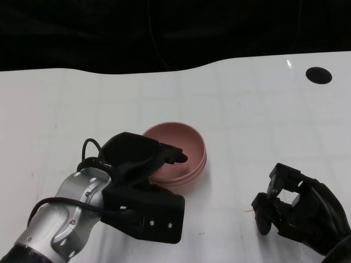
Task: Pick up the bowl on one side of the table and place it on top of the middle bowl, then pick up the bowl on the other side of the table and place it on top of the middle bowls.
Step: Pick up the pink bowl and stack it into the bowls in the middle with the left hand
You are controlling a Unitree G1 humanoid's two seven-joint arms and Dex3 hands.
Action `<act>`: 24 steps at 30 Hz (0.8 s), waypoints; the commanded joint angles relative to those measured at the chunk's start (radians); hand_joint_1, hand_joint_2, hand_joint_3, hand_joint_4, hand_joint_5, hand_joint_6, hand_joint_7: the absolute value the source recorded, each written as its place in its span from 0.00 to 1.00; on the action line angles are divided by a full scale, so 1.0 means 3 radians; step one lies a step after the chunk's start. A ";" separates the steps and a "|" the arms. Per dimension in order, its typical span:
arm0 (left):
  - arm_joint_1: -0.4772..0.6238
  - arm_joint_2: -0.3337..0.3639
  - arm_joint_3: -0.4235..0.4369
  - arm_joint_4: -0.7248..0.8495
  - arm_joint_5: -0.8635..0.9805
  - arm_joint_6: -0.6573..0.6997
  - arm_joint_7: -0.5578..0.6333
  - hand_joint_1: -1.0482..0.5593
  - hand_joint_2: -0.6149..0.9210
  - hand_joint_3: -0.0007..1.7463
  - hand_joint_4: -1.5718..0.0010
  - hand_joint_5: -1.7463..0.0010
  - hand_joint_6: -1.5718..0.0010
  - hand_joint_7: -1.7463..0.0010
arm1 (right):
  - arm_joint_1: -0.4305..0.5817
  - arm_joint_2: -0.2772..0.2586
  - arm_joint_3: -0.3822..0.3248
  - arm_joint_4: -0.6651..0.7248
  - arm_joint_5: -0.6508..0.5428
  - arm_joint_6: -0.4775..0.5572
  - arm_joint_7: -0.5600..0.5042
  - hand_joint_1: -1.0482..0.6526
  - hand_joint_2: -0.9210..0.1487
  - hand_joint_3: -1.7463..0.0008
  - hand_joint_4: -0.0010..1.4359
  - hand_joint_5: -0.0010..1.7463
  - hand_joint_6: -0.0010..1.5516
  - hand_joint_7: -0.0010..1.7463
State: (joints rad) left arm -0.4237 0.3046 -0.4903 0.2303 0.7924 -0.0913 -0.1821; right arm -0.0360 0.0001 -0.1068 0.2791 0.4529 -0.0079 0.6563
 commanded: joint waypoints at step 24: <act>0.0067 0.0029 -0.0015 0.0156 0.0038 -0.0202 0.0406 0.12 1.00 0.21 0.69 0.98 0.62 0.99 | -0.0035 -0.0042 -0.0038 0.0078 0.0007 -0.0059 0.0050 0.54 0.23 0.55 0.63 1.00 0.53 0.81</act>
State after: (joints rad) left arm -0.4152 0.3032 -0.4990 0.2649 0.8106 -0.1440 -0.0766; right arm -0.0380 0.0000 -0.1089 0.2940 0.4551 -0.0093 0.6655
